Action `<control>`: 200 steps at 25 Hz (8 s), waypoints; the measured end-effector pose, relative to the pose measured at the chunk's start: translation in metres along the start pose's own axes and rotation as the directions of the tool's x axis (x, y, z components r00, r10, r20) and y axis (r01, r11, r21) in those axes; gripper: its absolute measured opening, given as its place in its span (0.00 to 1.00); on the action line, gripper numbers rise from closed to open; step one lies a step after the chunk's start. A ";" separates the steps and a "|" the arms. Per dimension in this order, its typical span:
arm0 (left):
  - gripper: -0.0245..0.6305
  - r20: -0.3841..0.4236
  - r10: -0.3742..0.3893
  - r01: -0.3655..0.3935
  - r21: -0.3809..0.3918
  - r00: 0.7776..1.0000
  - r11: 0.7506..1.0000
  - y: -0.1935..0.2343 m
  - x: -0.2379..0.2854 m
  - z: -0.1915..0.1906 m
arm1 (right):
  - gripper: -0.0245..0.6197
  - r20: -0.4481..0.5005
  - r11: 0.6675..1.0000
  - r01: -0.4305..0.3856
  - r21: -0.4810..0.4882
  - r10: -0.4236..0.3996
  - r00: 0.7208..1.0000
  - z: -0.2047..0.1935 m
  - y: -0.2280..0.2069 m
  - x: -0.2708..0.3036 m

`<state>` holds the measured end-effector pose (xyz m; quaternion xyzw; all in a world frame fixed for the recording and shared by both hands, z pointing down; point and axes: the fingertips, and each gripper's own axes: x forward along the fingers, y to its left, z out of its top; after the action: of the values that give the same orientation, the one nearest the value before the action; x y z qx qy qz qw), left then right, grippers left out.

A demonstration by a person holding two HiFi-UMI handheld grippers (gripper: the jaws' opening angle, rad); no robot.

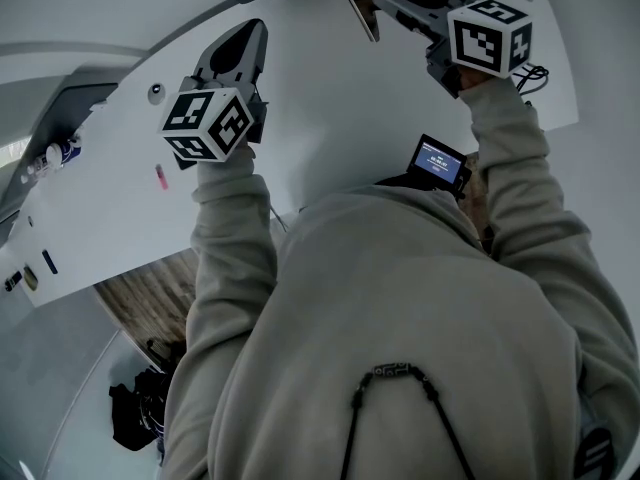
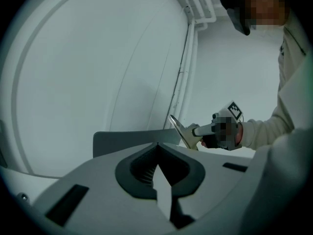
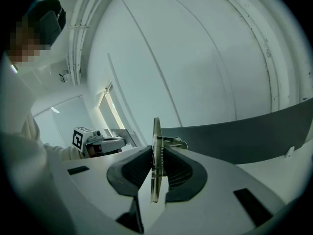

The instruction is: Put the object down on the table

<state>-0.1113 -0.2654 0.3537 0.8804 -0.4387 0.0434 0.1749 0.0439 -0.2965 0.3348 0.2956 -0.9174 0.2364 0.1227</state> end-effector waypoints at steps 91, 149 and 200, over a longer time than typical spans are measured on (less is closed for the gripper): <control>0.04 -0.316 -0.078 -0.030 -0.325 0.946 0.945 -0.014 0.009 -0.292 | 0.18 -0.461 0.886 0.127 0.446 0.106 0.881 -0.372 -0.035 0.051; 0.04 -0.184 -0.070 0.038 -0.174 0.981 0.984 0.001 -0.014 -0.155 | 0.07 -0.270 0.998 0.042 0.057 -0.025 0.962 -0.171 -0.028 0.031; 0.04 0.190 -0.128 0.074 0.267 0.973 0.961 -0.058 -0.040 0.126 | 0.07 0.190 0.944 -0.023 -0.329 0.090 0.978 0.098 0.087 -0.033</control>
<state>-0.0993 -0.2466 0.2114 0.9167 -0.3992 0.0002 0.0145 0.0097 -0.2680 0.2068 0.2674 -0.9596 0.0544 0.0689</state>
